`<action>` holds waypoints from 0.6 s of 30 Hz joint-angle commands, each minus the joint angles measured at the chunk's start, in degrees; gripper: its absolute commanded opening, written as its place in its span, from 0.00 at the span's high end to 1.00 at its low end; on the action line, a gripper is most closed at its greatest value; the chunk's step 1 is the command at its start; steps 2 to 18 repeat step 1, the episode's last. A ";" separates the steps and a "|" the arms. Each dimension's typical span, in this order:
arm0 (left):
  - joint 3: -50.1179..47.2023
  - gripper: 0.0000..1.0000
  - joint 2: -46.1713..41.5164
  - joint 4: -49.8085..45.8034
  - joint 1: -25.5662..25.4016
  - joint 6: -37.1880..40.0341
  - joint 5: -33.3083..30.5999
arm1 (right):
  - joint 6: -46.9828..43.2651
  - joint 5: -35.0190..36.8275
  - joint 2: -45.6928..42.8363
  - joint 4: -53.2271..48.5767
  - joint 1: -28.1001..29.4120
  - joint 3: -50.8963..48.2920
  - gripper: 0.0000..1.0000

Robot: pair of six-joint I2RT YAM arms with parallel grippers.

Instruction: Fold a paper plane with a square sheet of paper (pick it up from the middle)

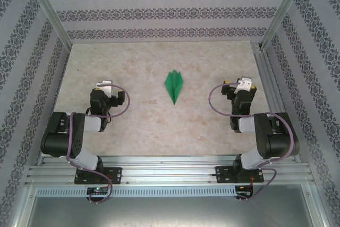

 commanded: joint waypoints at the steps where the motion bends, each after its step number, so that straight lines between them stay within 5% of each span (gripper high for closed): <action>1: 1.18 0.00 0.41 2.07 -0.71 0.80 -0.70 | -0.12 -1.36 0.31 1.91 -0.38 -0.15 0.02; 18: 1.18 0.00 0.41 2.07 -0.71 0.80 -0.70 | -0.12 -1.36 0.31 1.91 -0.38 -0.15 0.02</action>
